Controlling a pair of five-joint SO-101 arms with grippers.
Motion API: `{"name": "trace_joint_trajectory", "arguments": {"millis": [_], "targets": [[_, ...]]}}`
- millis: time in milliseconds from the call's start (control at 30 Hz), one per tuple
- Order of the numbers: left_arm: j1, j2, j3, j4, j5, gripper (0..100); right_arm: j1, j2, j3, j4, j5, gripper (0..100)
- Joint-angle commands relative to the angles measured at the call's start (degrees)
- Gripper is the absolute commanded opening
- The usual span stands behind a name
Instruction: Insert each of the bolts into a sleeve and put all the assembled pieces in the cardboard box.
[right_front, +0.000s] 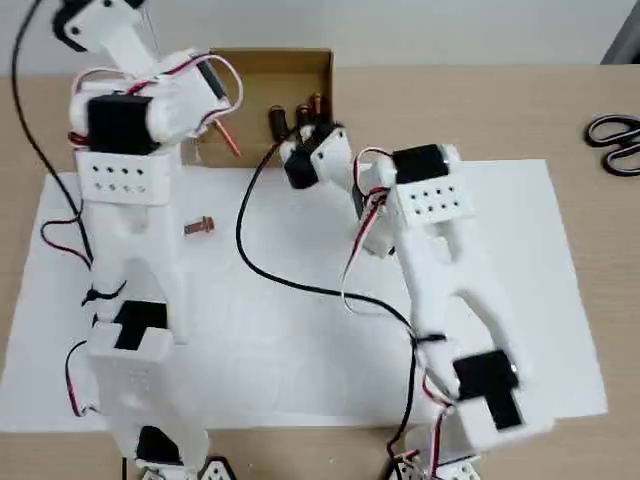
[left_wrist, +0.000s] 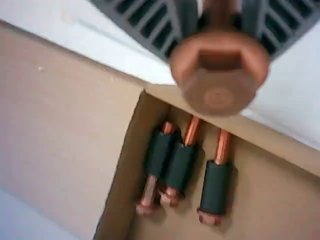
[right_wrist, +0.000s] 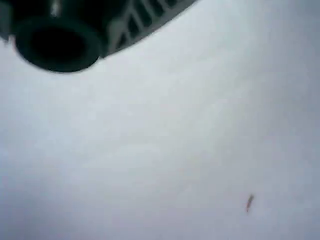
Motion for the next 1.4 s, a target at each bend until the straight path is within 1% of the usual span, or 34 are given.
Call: {"name": "trace_joint_trajectory", "arguments": {"millis": [0, 133, 200, 300, 367, 533, 767, 900, 933, 1000, 1067, 1100, 1200, 1300, 1367], "targets": [[-0.79, -1.14, -2.51, 1.14, -0.44, 1, -0.04, -7.43, -0.62, 3.12, -3.52, 0.7], [-0.7, -1.41, -2.86, 1.14, -0.44, 1, 1.27, -13.32, -0.88, 7.96, -8.0, 0.7], [-0.35, -3.69, -2.51, 1.14, -0.35, 1, 1.45, -17.19, -0.88, 10.42, -10.37, 0.7], [0.7, -8.18, -1.27, 1.14, -0.35, 1, 1.45, -23.08, -0.7, 11.38, -13.45, 0.8], [1.32, -10.9, 1.54, 1.14, -0.35, 1, 1.45, -26.51, -0.62, 11.47, -13.98, 1.0], [1.67, -17.49, 12.62, 1.14, -0.44, 1, 1.45, -30.81, -0.62, 11.3, -13.89, 1.1], [2.81, -33.14, 27.3, 1.05, -0.79, 1, 1.27, -37.23, -0.44, 11.21, -13.71, 0.7], [3.34, -40.18, 37.49, 1.05, -2.37, 1, 1.36, -42.15, 6.33, 11.21, -14.33, 0.7], [3.34, -41.85, 39.6, 0.97, -2.37, 1, 1.36, -44.09, 8.7, 10.95, -15.74, 0.7], [3.34, -44.66, 43.38, 0.97, -2.37, 1, 1.19, -48.92, 13.8, 8.13, -22.15, 0.7], [3.34, -46.68, 46.55, 0.88, -2.37, 1, 1.1, -54.55, 20.04, 3.12, -29.27, 0.4], [3.43, -47.47, 48.04, 0.53, -2.37, 1, 0.92, -57.63, 23.12, 0.4, -31.47, 0.4], [3.43, -50.11, 52.09, -1.58, -2.37, 1, -3.03, -66.77, 33.49, -6.55, -35.25, 0.4], [3.43, -53.1, 55.43, -3.34, -2.29, 1, -8.57, -76.79, 44.04, -13.23, -38.68, 0.4], [3.43, -55.21, 58.24, -5.27, -1.85, 1, -11.65, -83.12, 50.81, -18.51, -39.74, 0.3]]}}
